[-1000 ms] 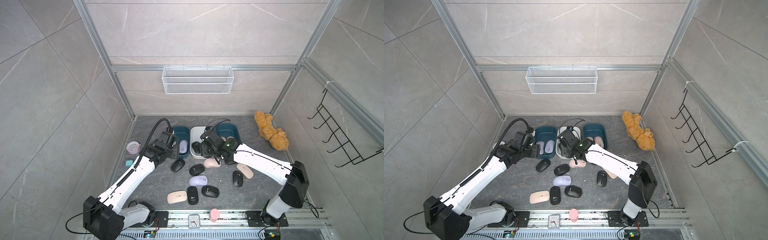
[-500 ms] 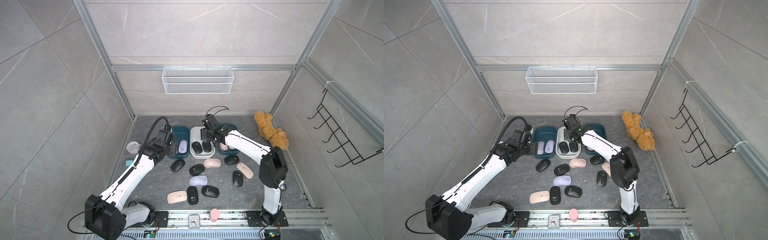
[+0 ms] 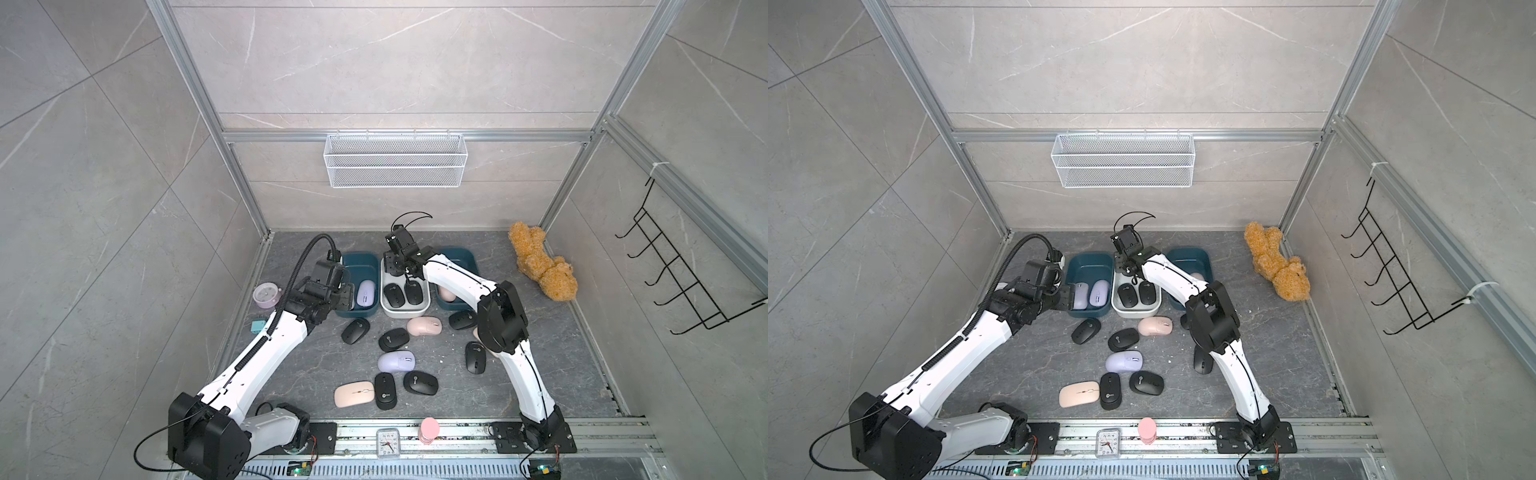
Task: Place the mice by color into the storage box
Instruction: Place the mouse in the storage box.
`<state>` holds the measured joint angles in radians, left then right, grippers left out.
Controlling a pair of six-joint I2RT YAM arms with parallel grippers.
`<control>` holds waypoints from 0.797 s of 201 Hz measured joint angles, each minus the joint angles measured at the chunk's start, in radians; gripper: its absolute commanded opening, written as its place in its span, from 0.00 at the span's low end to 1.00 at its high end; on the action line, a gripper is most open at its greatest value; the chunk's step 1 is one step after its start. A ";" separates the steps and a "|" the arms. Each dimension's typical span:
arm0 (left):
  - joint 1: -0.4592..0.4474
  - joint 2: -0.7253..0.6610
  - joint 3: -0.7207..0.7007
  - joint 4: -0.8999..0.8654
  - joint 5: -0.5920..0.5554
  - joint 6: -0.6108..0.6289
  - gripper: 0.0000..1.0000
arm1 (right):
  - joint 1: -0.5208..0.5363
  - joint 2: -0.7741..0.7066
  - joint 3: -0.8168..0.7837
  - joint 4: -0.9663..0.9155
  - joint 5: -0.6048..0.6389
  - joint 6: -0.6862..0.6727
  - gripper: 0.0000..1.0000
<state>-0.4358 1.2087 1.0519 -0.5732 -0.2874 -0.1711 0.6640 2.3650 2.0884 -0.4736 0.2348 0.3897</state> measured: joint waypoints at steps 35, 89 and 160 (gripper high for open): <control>0.000 0.000 0.000 0.000 0.000 0.001 0.69 | 0.000 0.069 0.077 -0.029 0.001 0.010 0.54; 0.005 0.000 0.000 0.000 0.000 0.005 0.69 | 0.000 0.087 0.087 -0.048 0.001 0.037 0.54; 0.013 0.000 0.000 0.000 0.000 0.008 0.69 | 0.000 0.087 0.029 -0.035 0.005 0.071 0.54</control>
<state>-0.4229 1.2083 1.0519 -0.5732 -0.2874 -0.1631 0.6636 2.4519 2.1170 -0.5087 0.2394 0.4606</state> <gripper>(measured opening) 0.694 0.617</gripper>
